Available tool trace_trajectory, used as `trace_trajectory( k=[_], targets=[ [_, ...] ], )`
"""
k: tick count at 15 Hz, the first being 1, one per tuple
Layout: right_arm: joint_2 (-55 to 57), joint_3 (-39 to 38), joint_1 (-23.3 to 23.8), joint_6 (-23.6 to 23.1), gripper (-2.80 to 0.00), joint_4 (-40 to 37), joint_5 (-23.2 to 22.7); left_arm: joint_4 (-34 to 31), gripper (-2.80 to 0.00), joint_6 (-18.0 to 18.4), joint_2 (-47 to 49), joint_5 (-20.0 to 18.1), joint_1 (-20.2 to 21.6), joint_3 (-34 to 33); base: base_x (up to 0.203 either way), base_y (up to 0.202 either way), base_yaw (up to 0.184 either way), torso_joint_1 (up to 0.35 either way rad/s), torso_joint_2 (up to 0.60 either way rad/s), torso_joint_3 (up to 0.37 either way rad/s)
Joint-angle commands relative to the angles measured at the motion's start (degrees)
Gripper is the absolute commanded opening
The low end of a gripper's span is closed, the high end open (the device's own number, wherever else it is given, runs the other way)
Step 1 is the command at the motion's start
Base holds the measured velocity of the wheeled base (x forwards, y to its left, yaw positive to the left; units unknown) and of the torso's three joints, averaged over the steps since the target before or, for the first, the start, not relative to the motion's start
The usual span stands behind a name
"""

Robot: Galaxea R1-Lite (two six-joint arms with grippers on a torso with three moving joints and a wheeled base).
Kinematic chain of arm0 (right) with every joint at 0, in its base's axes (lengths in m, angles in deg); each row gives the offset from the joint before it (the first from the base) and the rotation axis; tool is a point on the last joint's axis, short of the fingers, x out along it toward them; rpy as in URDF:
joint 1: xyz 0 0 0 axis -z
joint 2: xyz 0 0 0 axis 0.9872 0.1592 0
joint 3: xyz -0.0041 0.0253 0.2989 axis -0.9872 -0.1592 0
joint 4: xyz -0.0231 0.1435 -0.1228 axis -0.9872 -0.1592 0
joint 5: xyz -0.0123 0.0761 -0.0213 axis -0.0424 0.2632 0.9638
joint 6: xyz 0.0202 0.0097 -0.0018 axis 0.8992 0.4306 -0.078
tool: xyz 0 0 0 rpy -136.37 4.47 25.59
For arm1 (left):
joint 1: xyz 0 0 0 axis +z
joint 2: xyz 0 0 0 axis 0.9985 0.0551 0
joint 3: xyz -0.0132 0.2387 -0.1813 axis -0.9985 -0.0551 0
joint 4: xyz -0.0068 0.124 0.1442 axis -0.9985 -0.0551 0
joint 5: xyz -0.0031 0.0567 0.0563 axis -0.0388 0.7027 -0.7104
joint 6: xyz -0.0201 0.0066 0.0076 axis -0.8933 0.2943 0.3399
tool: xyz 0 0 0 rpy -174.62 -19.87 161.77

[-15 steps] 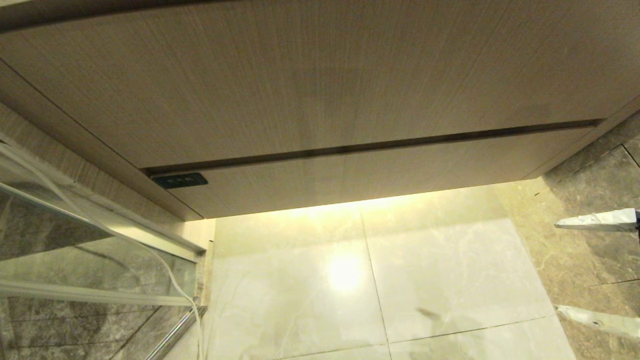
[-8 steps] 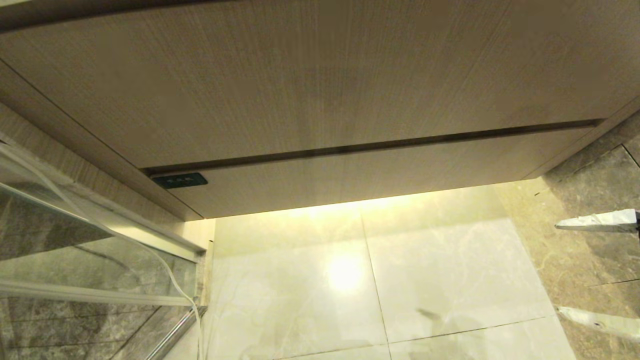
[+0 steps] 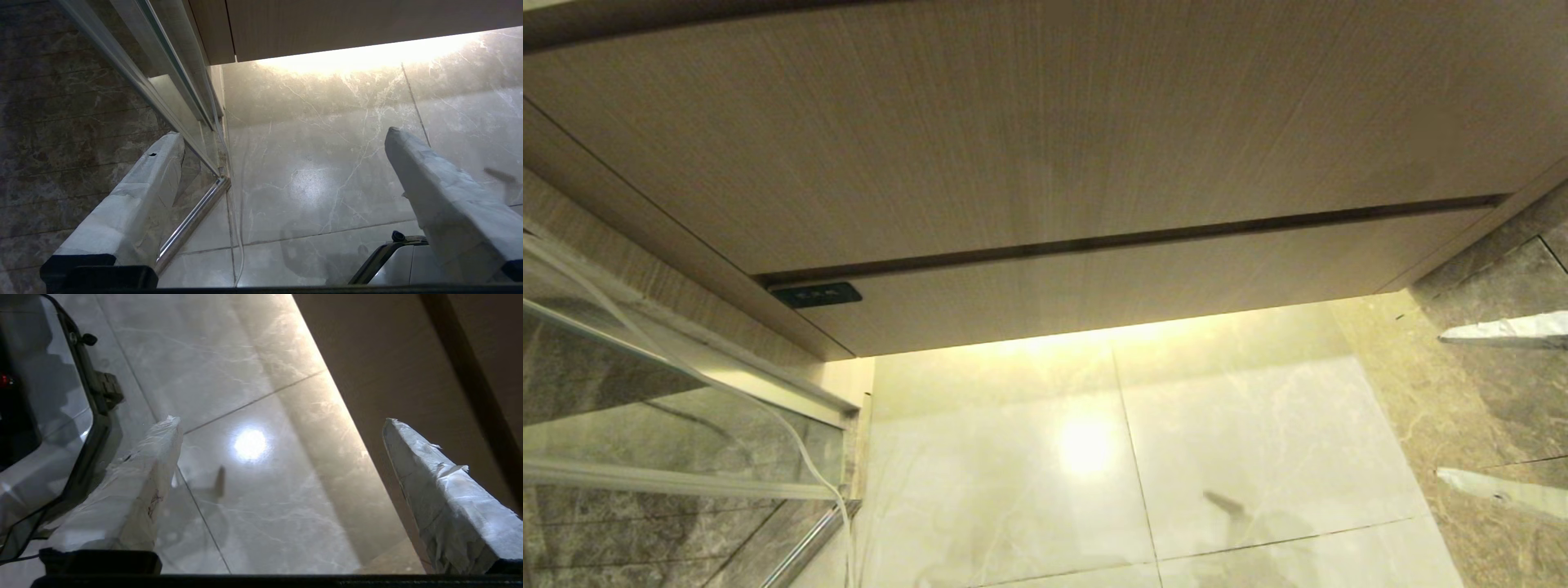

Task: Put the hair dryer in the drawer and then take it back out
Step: Pull open the drawer

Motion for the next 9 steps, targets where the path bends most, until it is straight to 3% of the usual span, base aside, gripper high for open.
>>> trace_trajectory(
  k=[1, 4, 7, 9],
  targets=[
    [0.0, 0.3, 0.5, -0.6, 0.0, 0.2, -0.3, 0.0, 0.0, 0.0, 0.0, 0.0, 0.0, 0.0, 0.0, 0.0, 0.0, 0.0, 0.0, 0.0],
    [0.0, 0.3, 0.5, -0.6, 0.0, 0.2, -0.3, 0.0, 0.0, 0.0, 0.0, 0.0, 0.0, 0.0, 0.0, 0.0, 0.0, 0.0, 0.0, 0.0],
    [1.9, 0.8, 0.9, -11.7, 0.0, 6.5, 0.2, 0.0, 0.0, 0.0, 0.0, 0.0, 0.0, 0.0, 0.0, 0.0, 0.0, 0.0, 0.0, 0.0],
    [1.9, 0.8, 0.9, -11.7, 0.0, 6.5, 0.2, 0.0, 0.0, 0.0, 0.0, 0.0, 0.0, 0.0, 0.0, 0.0, 0.0, 0.0, 0.0, 0.0]
  ],
)
